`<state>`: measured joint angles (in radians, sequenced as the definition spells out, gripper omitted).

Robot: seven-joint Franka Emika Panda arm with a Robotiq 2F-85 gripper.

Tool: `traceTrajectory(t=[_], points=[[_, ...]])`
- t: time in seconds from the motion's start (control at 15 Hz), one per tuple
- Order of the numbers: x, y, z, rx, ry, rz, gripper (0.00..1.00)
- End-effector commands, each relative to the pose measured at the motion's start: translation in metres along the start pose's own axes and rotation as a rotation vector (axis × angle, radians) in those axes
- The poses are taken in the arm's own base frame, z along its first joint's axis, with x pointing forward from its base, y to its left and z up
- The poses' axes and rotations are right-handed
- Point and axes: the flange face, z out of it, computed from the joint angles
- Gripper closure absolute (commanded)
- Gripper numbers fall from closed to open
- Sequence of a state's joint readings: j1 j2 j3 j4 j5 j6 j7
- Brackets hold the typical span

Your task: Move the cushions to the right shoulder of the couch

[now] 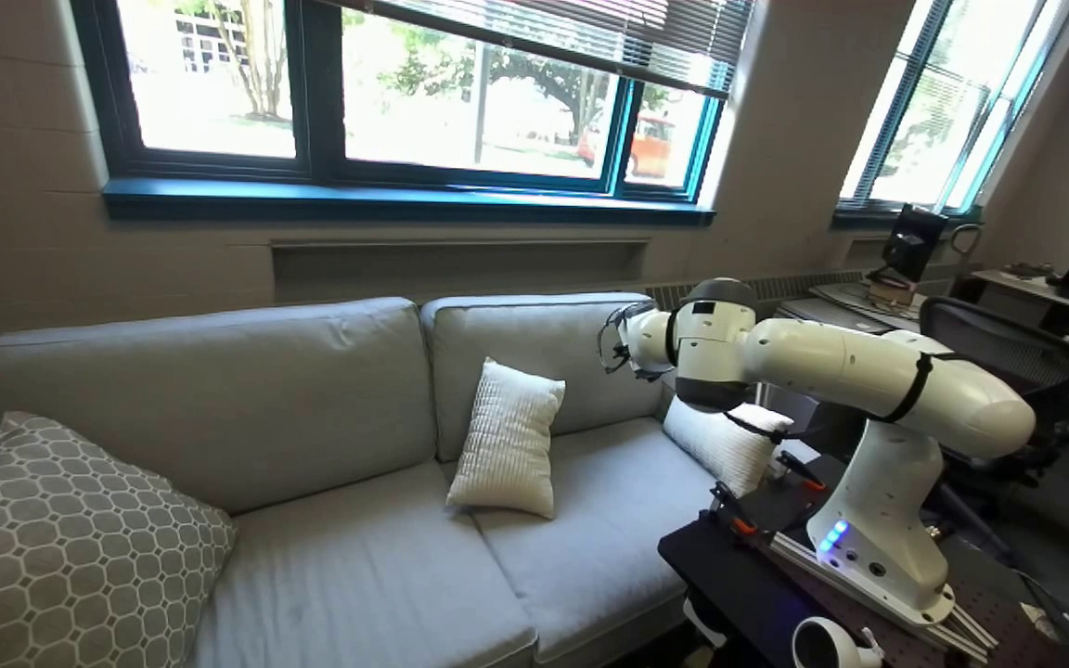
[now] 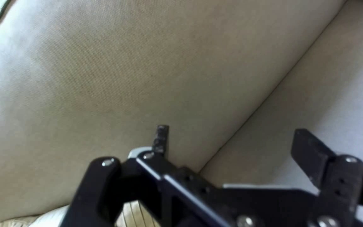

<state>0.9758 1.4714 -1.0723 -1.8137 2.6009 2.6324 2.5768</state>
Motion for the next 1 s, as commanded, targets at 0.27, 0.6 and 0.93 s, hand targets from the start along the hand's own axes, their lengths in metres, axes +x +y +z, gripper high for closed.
traceTrajectory(t=[0.27,0.6,0.93], points=[[-0.091,-0.106,0.013,-0.133,0.189,0.308,0.00],[-0.090,-0.098,0.017,-0.267,0.346,0.455,0.00],[-0.063,-0.047,0.001,-0.338,0.458,0.490,0.00]])
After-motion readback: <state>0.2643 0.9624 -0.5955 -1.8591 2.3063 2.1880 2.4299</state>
